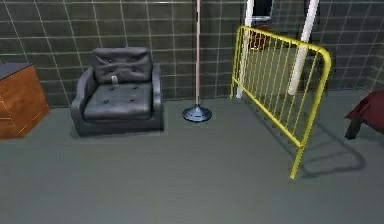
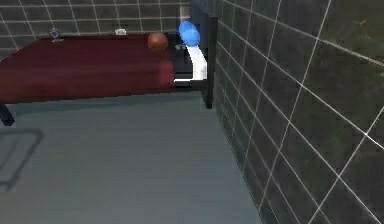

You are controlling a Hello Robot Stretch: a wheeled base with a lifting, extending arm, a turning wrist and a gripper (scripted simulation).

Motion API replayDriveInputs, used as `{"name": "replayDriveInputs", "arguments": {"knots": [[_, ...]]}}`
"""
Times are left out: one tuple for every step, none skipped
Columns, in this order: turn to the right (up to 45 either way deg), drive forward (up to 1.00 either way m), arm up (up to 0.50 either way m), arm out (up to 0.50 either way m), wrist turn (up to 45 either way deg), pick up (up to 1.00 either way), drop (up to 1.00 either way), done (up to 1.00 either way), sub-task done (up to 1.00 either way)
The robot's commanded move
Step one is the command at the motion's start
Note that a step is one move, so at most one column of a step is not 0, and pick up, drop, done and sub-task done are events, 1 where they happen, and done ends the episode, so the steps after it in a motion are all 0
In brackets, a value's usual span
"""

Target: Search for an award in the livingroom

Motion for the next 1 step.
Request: {"name": "replayDriveInputs", "arguments": {"knots": [[45.0,0.0,0.0,0.0,0.0,0.0,0.0,0.0,0.0]]}}
